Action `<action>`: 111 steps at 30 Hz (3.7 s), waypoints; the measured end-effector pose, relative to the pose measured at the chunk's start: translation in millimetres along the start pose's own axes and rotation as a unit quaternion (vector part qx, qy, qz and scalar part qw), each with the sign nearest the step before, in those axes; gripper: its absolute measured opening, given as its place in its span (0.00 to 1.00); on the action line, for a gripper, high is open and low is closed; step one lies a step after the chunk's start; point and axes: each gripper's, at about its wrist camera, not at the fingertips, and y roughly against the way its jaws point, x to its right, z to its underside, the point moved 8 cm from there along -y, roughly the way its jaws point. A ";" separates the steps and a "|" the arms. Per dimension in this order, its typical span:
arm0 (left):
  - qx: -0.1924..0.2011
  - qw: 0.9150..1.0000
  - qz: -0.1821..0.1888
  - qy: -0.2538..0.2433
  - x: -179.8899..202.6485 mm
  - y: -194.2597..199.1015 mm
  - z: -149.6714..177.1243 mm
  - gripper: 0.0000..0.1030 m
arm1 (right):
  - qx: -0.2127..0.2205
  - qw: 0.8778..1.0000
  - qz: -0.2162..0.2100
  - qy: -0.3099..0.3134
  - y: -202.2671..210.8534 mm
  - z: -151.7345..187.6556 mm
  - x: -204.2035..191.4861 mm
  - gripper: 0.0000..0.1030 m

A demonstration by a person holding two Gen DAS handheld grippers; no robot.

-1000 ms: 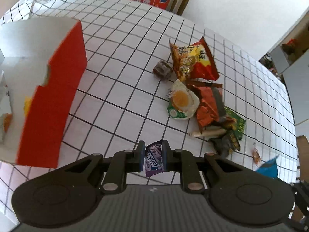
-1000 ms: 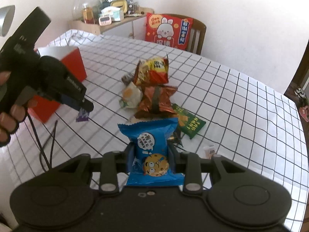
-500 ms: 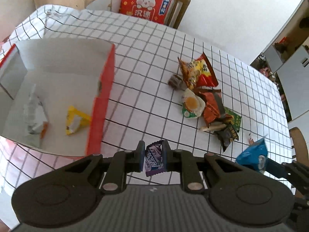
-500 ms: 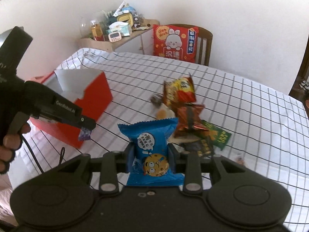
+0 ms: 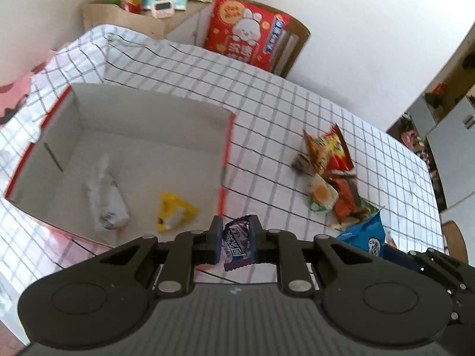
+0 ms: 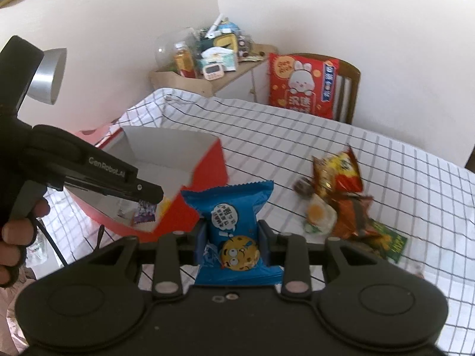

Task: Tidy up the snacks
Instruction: 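Carry the purple candy and blue cookie packet over the red box with both grippers, then open both grippers to drop the snacks into the box and withdraw, then move both grippers back toward the remaining snack pile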

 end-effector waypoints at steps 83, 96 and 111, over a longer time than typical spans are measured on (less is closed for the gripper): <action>0.033 0.996 -0.077 0.024 -157.1 -20.2 -28.7 0.56 | -0.043 0.997 -0.056 0.030 -113.1 -34.0 -124.9 0.81; 0.094 0.995 -0.024 -0.035 -75.9 15.2 -22.9 0.69 | 0.018 0.999 -0.036 -0.021 -48.0 -32.7 -73.8 0.95; 0.096 0.988 0.046 -0.108 41.1 -4.5 5.4 0.75 | 0.048 0.995 0.043 -0.074 16.3 12.6 39.4 1.00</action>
